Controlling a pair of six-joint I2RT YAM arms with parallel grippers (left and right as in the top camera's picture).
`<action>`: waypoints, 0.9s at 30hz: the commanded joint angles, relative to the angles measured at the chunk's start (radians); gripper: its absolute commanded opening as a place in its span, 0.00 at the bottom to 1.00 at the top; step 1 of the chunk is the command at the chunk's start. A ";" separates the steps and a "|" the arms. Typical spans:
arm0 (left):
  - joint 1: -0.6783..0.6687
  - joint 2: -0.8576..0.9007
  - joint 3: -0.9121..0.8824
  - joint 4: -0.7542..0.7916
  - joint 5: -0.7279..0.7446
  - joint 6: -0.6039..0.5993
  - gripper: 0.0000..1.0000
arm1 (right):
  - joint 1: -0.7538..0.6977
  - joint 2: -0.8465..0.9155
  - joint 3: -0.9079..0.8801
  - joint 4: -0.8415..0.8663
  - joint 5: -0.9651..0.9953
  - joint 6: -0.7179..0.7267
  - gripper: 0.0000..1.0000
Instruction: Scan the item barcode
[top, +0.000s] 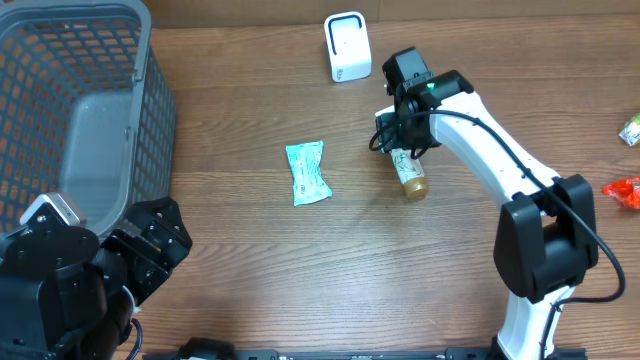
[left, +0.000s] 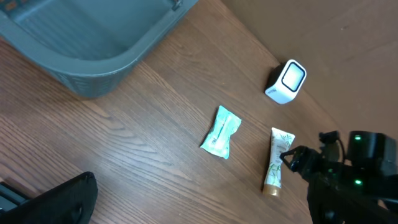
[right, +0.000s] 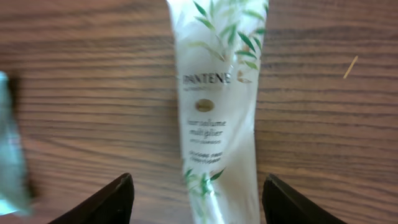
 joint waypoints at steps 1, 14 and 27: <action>0.008 0.002 0.005 0.002 0.000 0.015 0.99 | -0.010 0.040 -0.045 0.021 0.029 -0.037 0.63; 0.008 0.002 0.005 0.002 0.000 0.015 1.00 | -0.003 0.069 -0.154 0.181 0.090 -0.117 0.62; 0.008 0.002 0.005 0.002 0.000 0.015 1.00 | -0.009 0.069 -0.067 0.210 -0.025 -0.033 0.25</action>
